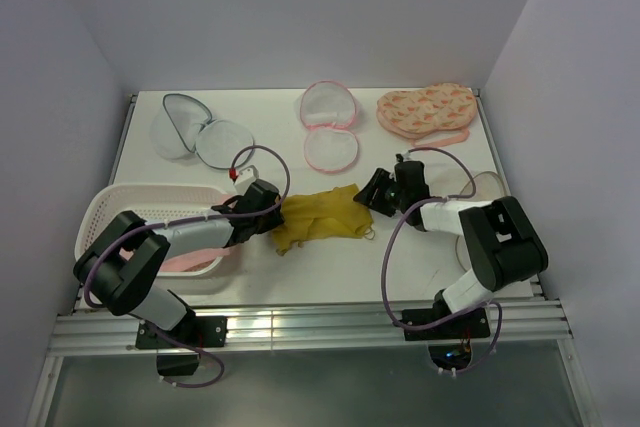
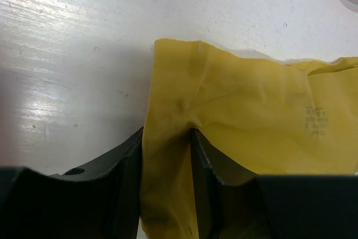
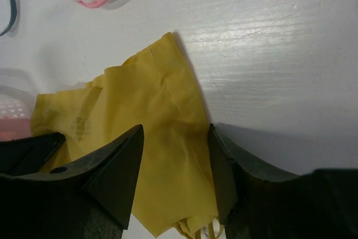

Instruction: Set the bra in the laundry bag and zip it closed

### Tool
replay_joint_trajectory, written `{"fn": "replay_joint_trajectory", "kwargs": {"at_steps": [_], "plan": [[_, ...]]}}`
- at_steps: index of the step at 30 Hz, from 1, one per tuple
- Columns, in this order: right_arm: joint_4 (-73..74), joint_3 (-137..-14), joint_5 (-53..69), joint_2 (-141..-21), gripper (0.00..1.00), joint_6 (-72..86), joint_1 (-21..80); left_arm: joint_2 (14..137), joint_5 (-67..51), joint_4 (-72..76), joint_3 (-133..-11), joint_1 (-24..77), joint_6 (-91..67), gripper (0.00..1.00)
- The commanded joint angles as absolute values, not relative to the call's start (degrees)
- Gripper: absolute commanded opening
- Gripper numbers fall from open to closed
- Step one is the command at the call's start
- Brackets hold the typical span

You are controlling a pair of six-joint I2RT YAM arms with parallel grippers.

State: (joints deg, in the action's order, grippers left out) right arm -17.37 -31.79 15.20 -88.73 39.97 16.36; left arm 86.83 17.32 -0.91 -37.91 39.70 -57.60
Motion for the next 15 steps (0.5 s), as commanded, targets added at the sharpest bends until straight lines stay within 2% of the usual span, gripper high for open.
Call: {"fn": "replay_joint_trajectory", "kwargs": {"at_steps": [1,2,3,7,13,15], "plan": [[-16.1,-30.4,15.4,-91.4,0.53,40.0,16.8,86.5,15.3,-1.8,-36.8,39.6,-56.1,0.41],[-16.2,-30.5,15.4,-91.8,0.50,40.1,16.8,86.4,15.2,-1.6,-36.7,39.6,-56.0,0.41],[-16.2,-30.5,15.3,-91.9,0.42,40.1,16.8,86.3,15.1,-1.5,-36.7,39.6,-56.0,0.41],[-15.6,-30.8,14.7,-92.2,0.27,39.9,16.8,85.9,14.9,-1.4,-36.6,39.6,-55.9,0.41],[-14.1,-30.9,13.1,-90.4,0.10,39.6,16.9,85.3,14.7,-1.4,-36.5,39.6,-55.6,0.41],[-12.6,-30.9,11.9,-87.7,0.08,39.1,16.8,85.0,14.5,-1.5,-36.2,39.6,-55.5,0.41]]}}
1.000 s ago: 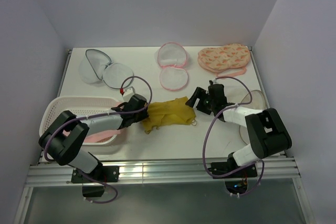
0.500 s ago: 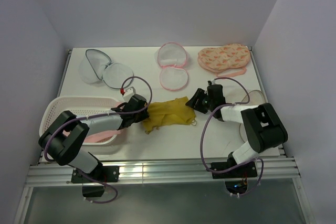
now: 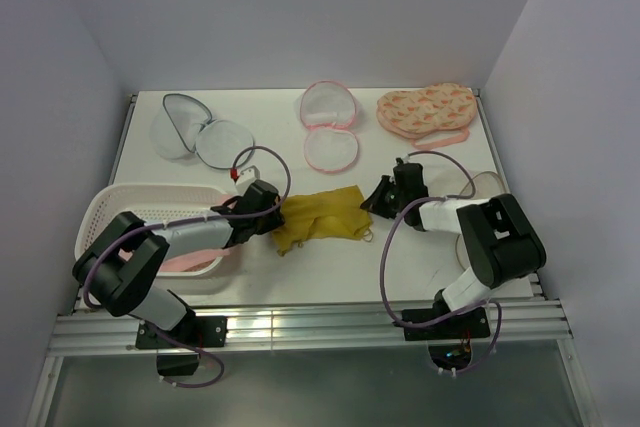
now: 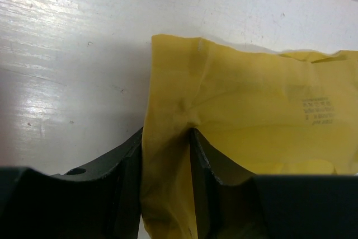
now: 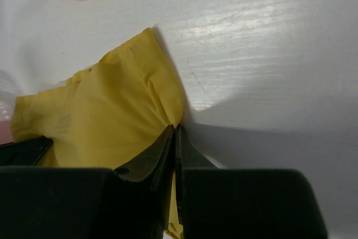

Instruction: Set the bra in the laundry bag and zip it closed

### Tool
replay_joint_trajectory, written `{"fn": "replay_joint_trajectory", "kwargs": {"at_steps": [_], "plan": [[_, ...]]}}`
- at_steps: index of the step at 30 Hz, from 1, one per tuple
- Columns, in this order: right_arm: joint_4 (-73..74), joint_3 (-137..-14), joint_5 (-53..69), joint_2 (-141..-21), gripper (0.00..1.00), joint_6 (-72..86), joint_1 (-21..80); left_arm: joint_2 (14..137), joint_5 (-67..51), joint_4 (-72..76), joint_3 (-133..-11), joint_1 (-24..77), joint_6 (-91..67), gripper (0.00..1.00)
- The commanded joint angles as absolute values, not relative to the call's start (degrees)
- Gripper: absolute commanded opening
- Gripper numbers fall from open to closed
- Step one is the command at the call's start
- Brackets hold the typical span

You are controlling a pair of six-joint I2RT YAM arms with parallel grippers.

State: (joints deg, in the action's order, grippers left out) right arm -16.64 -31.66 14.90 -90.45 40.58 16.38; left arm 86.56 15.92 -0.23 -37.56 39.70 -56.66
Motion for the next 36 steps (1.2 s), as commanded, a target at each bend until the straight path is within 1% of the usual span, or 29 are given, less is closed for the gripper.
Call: {"fn": "replay_joint_trajectory", "kwargs": {"at_steps": [1,8,14,20,26,36], "plan": [[-12.0,-30.9,11.4,-86.7,0.08,38.9,16.8,84.6,14.4,-1.4,-36.2,39.6,-55.5,0.40],[-2.1,-34.2,8.0,-73.3,0.08,36.1,18.2,81.6,13.8,-1.0,-36.1,40.5,-55.4,0.38],[5.1,-39.2,4.9,-67.8,0.09,35.4,22.8,81.3,15.0,-0.8,-38.5,44.6,-56.6,0.38],[7.3,-41.9,4.1,-65.7,0.08,36.9,26.2,83.7,14.5,2.5,-39.1,47.3,-58.6,0.38],[7.4,-43.8,3.5,-66.2,0.08,39.1,30.5,86.0,13.1,6.8,-39.5,48.2,-60.0,0.38],[5.2,-48.8,3.4,-71.5,0.08,42.5,37.0,88.8,12.9,11.8,-40.5,50.6,-60.7,0.39]]}}
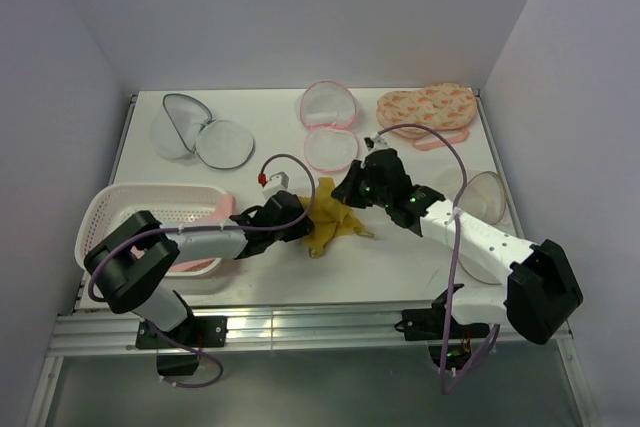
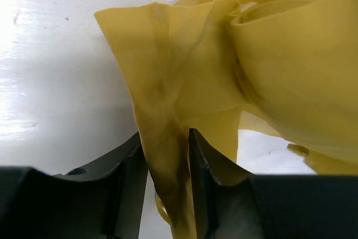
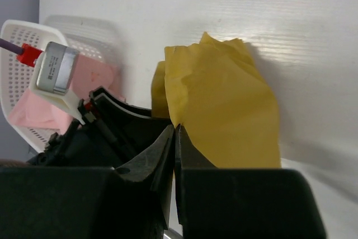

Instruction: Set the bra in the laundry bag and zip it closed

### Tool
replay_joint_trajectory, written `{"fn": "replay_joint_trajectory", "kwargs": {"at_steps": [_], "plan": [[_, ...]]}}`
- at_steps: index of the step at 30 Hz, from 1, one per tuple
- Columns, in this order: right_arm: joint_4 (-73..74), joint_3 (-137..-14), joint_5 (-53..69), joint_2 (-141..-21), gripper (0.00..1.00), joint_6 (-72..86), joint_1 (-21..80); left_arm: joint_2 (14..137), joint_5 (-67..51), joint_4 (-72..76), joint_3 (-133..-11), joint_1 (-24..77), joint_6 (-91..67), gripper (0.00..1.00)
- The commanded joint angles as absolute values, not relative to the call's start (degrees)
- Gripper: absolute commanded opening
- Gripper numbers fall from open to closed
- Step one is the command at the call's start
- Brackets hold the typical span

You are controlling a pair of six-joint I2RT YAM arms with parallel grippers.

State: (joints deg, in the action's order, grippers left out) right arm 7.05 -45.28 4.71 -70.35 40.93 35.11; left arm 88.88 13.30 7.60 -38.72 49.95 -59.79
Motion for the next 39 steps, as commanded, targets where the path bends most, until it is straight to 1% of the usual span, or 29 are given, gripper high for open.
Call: {"fn": "replay_joint_trajectory", "kwargs": {"at_steps": [1,7,13,16,25,28,29,32,35,37,39], "plan": [[4.6,-49.4,3.5,-72.8,0.08,42.8,37.3,88.6,12.9,12.2,-40.3,50.6,-60.7,0.40],[1.0,-49.7,4.1,-78.0,0.06,45.3,39.2,86.8,14.1,12.9,-38.1,50.6,-61.2,0.48],[-2.1,-49.9,4.0,-81.9,0.06,46.4,40.0,83.2,15.6,12.9,-35.5,50.6,-61.2,0.53],[-3.0,-50.6,4.2,-83.8,0.05,46.7,40.0,79.5,17.7,10.5,-34.0,50.6,-61.3,0.56],[-3.9,-52.6,4.8,-87.0,0.07,47.2,41.5,66.3,22.7,4.1,-28.8,50.6,-62.8,0.60],[-3.3,-53.3,4.7,-87.5,0.13,47.0,42.4,64.1,23.1,3.5,-28.7,50.6,-62.8,0.62],[-3.1,-53.3,4.3,-87.5,0.24,47.0,42.6,63.9,23.1,3.5,-28.8,50.6,-62.3,0.64],[-3.0,-52.7,3.6,-86.3,0.38,46.9,42.9,64.5,23.2,3.2,-29.9,50.6,-61.3,0.66],[-1.7,-52.3,2.4,-84.2,0.49,46.5,42.9,65.1,23.3,3.6,-30.9,50.6,-60.3,0.68],[-0.4,-52.6,1.4,-83.1,0.53,45.9,42.9,65.9,23.1,3.8,-31.8,50.7,-59.7,0.69],[1.0,-52.6,0.3,-82.0,0.54,45.8,42.9,68.1,23.6,3.2,-33.0,50.7,-58.7,0.69]]}}
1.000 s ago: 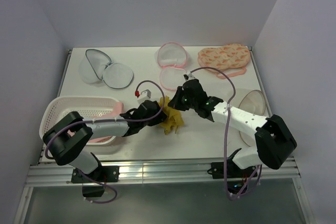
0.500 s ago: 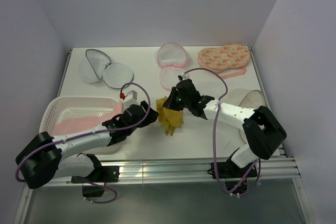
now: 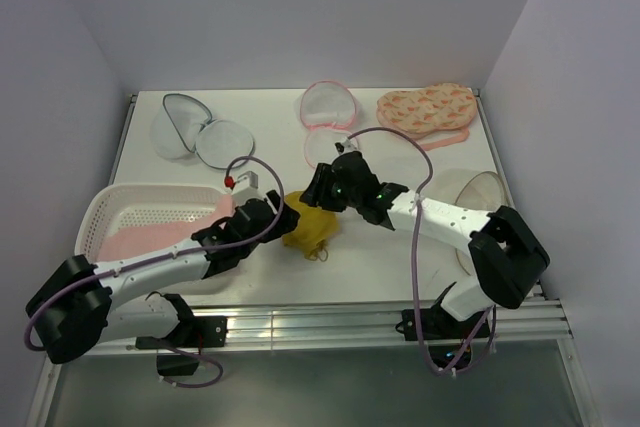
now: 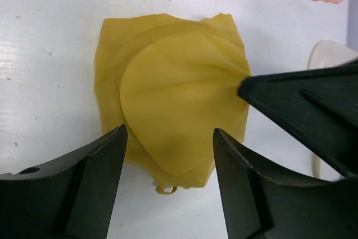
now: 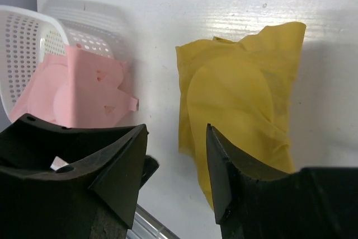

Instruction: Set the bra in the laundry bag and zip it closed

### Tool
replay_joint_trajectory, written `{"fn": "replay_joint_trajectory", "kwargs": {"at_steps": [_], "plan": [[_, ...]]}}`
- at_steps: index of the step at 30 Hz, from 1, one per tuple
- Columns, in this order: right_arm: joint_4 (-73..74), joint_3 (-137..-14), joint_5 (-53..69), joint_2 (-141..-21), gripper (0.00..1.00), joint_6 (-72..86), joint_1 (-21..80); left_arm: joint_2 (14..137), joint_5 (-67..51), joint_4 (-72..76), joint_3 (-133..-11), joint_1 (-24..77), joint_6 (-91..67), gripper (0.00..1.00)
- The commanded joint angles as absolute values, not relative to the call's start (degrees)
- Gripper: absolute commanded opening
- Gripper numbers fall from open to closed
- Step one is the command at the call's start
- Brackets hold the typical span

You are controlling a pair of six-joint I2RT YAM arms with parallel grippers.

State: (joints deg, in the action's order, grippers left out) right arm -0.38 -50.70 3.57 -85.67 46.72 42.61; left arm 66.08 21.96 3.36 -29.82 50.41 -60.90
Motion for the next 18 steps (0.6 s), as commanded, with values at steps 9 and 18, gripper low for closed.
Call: {"fn": "replay_joint_trajectory", "kwargs": {"at_steps": [9,18], "plan": [[5.2,-49.1,-5.6,-76.1,0.56,43.2,40.9,77.8,24.6,0.2,-38.2,50.5,-58.4,0.67],[1.1,-41.7,-0.4,-75.6,0.67,42.0,33.9,83.7,24.4,0.2,-40.3,49.7,-58.3,0.66]]}}
